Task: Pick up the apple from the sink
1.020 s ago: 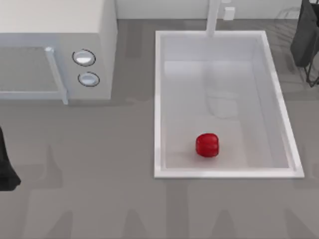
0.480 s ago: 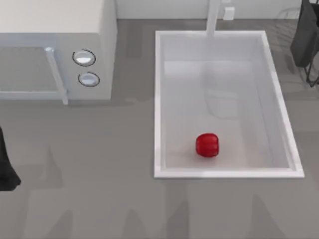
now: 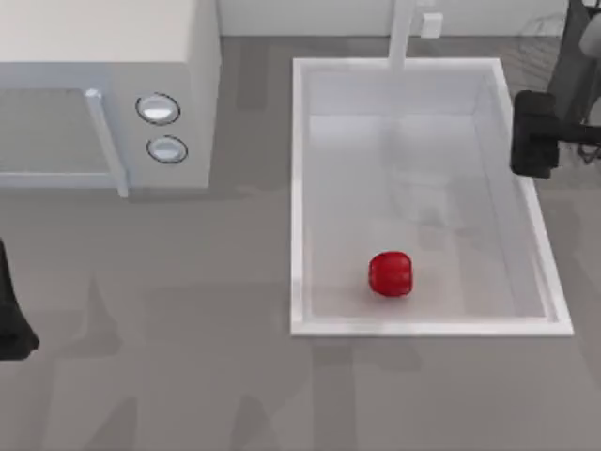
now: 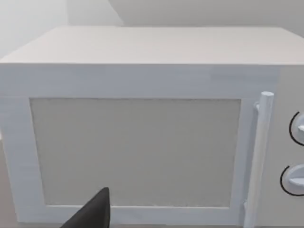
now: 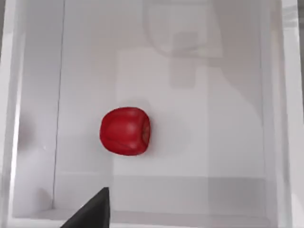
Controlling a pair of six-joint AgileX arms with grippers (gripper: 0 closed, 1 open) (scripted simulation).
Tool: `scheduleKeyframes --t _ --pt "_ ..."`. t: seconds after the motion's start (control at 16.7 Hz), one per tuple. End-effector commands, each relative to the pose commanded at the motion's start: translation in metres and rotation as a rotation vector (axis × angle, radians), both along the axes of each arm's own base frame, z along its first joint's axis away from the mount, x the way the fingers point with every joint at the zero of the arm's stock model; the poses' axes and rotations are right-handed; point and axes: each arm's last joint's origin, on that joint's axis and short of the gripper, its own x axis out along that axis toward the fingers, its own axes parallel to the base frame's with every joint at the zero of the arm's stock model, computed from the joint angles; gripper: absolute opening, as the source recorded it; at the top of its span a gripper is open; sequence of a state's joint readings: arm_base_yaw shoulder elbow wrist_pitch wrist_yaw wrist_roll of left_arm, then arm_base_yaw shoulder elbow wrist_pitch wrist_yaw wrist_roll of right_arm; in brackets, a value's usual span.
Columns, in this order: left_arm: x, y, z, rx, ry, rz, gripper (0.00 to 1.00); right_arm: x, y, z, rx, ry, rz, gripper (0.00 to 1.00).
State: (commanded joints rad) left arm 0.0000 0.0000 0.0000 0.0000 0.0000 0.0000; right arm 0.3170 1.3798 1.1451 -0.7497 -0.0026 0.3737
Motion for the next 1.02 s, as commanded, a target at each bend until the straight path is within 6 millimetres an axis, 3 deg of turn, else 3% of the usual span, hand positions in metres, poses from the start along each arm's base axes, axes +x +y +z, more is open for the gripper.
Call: scheduleKeyframes --t 0.24,0.42,0.72,1.02 --pt "0.000 0.000 0.000 0.000 0.000 0.000 1.00 0.064 0.057 -0.030 -0.061 0.257 0.018 1.00" --pt "0.000 0.000 0.000 0.000 0.000 0.000 1.00 0.096 0.096 -0.068 -0.121 0.407 0.027 1.00" --pt "0.000 0.000 0.000 0.000 0.000 0.000 1.00 0.117 0.133 -0.114 -0.191 0.541 0.037 1.00" --pt "0.000 0.000 0.000 0.000 0.000 0.000 1.00 0.118 0.137 -0.119 -0.198 0.552 0.038 1.00"
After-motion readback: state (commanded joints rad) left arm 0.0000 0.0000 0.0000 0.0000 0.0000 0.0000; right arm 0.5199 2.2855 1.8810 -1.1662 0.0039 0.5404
